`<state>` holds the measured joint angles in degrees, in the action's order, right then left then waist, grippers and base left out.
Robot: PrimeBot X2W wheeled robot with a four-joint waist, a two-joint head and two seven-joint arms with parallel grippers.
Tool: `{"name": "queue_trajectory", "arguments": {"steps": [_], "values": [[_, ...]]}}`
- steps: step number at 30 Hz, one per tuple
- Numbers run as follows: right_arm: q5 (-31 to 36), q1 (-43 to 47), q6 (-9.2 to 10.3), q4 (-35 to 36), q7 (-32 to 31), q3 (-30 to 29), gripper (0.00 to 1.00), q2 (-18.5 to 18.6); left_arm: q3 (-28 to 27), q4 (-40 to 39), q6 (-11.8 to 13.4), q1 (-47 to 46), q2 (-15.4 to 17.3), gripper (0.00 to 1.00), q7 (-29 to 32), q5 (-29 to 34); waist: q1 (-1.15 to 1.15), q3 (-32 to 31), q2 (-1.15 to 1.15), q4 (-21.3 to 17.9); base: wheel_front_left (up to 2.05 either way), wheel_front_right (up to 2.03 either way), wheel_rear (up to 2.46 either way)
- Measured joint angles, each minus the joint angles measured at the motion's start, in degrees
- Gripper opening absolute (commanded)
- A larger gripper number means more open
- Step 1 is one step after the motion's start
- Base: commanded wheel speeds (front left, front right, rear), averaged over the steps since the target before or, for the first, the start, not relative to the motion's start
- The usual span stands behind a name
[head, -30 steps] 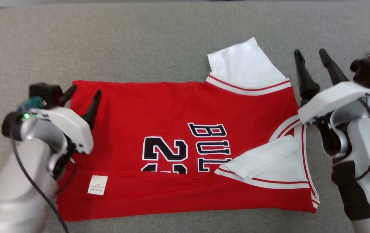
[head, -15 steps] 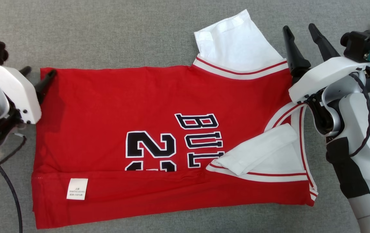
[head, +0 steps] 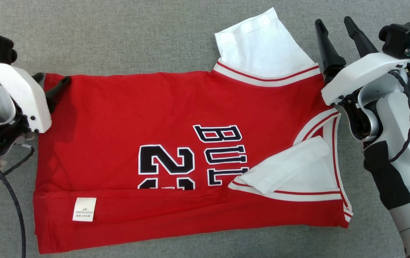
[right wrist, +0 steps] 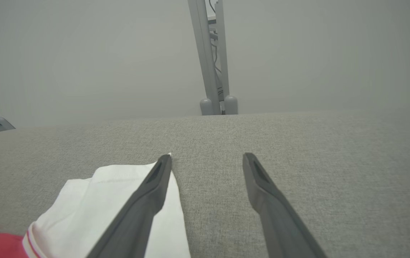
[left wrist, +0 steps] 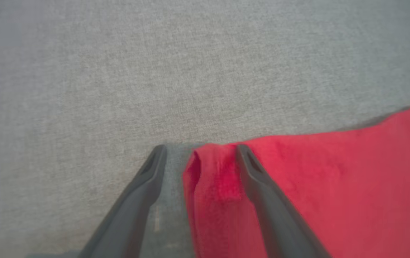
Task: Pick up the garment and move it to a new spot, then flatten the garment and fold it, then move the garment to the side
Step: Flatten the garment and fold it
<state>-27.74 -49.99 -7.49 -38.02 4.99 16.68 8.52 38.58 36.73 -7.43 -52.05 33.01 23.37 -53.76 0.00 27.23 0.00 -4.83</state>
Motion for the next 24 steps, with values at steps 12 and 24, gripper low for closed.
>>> {"name": "queue_trajectory", "arguments": {"steps": [12,24], "values": [[-0.9,-1.9,0.0,-3.6,0.9,1.3,1.0,0.3,6.3,-3.0,0.0,-0.9,2.7,0.0,-0.9,-5.5,0.0,-0.1,0.0,0.3,0.0,0.0,0.0],[-5.0,-8.5,0.0,-8.7,-4.7,6.1,1.0,1.3,10.3,-1.1,0.0,-4.5,1.8,0.0,-4.1,-7.0,0.0,1.1,0.0,2.1,0.0,0.0,0.0]]}}
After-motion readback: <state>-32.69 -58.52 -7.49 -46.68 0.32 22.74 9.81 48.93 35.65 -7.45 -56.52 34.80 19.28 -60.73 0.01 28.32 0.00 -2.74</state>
